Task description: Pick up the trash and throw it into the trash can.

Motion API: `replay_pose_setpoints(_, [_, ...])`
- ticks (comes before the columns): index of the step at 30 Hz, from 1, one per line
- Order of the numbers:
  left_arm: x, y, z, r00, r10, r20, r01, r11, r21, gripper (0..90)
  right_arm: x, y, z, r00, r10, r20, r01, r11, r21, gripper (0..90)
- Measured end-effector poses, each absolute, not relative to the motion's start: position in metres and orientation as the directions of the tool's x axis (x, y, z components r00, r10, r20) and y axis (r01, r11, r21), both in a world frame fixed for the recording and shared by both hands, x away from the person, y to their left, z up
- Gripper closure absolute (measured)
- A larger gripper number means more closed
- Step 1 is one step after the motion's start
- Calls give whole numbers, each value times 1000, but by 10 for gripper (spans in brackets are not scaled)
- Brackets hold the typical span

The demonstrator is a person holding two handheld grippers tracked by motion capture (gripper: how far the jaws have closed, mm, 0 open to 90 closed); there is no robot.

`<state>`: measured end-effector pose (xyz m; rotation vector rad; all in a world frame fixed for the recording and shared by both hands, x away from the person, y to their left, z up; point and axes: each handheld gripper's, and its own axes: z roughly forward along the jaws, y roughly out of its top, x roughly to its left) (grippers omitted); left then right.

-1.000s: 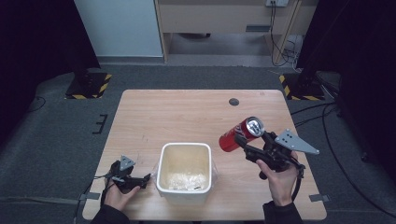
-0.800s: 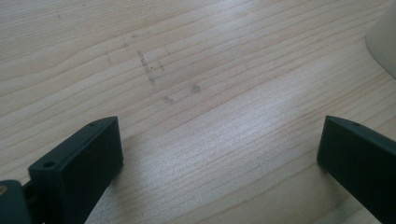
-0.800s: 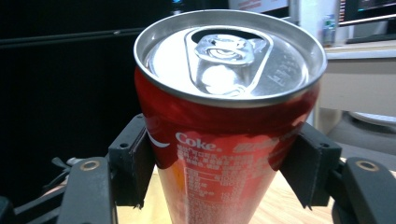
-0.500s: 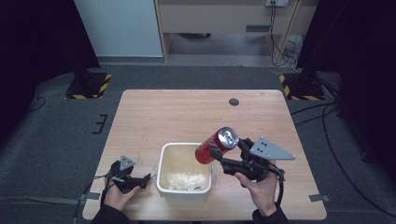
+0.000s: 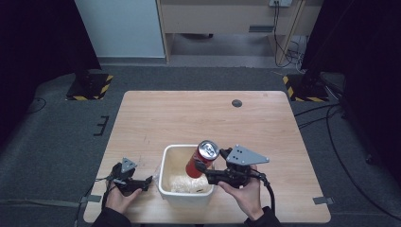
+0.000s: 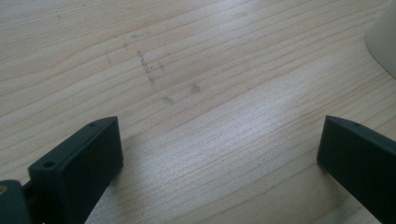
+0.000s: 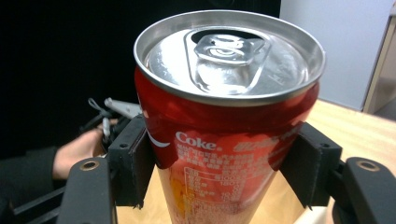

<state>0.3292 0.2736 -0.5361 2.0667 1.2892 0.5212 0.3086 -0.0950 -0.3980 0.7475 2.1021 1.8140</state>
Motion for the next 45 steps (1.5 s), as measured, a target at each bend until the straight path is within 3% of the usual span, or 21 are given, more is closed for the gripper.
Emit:
replay_pose_setpoints(17, [329, 274, -536, 441, 898, -2, 644, -315, 697, 0, 315, -75, -427, -838, 535, 110, 265, 222, 938, 305])
replay_pose_setpoints(31, [329, 274, -536, 441, 897, -1, 644, -316, 697, 0, 311, -88, -406, -829, 547, 117, 229, 141, 963, 256])
replay_pose_setpoints(45, [329, 274, -536, 441, 897, -1, 644, -316, 697, 0, 319, -132, -385, -745, 652, 139, 207, 28, 978, 210])
